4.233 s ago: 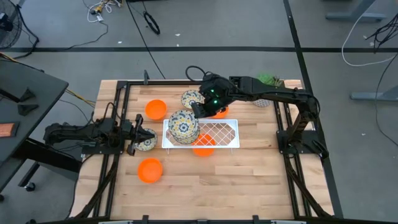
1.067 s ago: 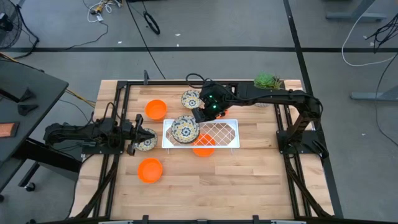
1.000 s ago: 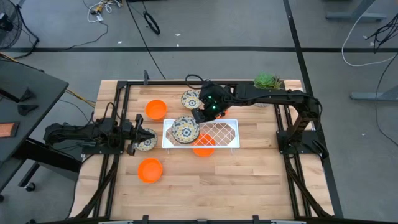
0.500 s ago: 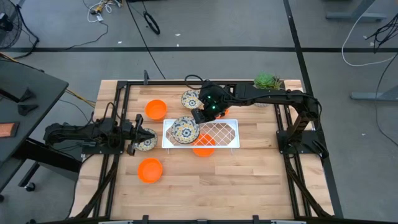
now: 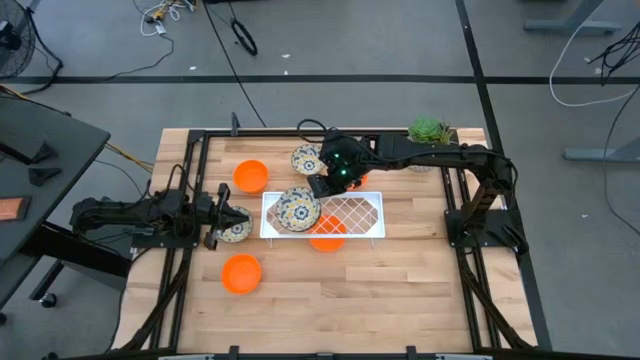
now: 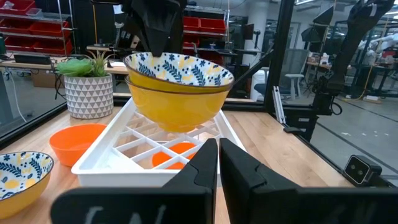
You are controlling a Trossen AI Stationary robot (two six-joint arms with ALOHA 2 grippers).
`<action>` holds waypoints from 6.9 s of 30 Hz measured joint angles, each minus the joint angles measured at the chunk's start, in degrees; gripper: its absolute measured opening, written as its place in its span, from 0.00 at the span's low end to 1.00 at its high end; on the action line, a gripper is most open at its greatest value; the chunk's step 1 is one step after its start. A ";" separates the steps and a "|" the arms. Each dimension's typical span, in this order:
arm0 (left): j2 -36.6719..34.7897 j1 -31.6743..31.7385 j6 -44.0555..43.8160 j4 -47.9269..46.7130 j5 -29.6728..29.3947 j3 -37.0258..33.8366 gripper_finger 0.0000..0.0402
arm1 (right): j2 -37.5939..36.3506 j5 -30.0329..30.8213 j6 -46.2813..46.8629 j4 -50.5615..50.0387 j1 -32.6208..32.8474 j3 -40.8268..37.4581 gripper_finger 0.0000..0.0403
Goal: Pick & Place Mini bowls
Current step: Stack the white patterned bowl on the white patterned bowl on the shelf, then put the orange bowl on the shelf
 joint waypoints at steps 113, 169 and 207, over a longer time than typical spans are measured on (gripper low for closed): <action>0.01 -0.02 -0.02 0.00 0.01 -0.02 0.06 | -10.65 5.53 -57.25 31.94 2.64 -22.18 0.00; -0.01 -0.02 -0.02 0.00 0.01 0.00 0.06 | -16.43 5.73 -57.51 26.73 2.62 -22.22 0.00; -0.01 0.00 -0.02 0.00 0.01 -0.02 0.06 | -19.06 8.03 -57.99 16.99 24.44 -22.21 0.00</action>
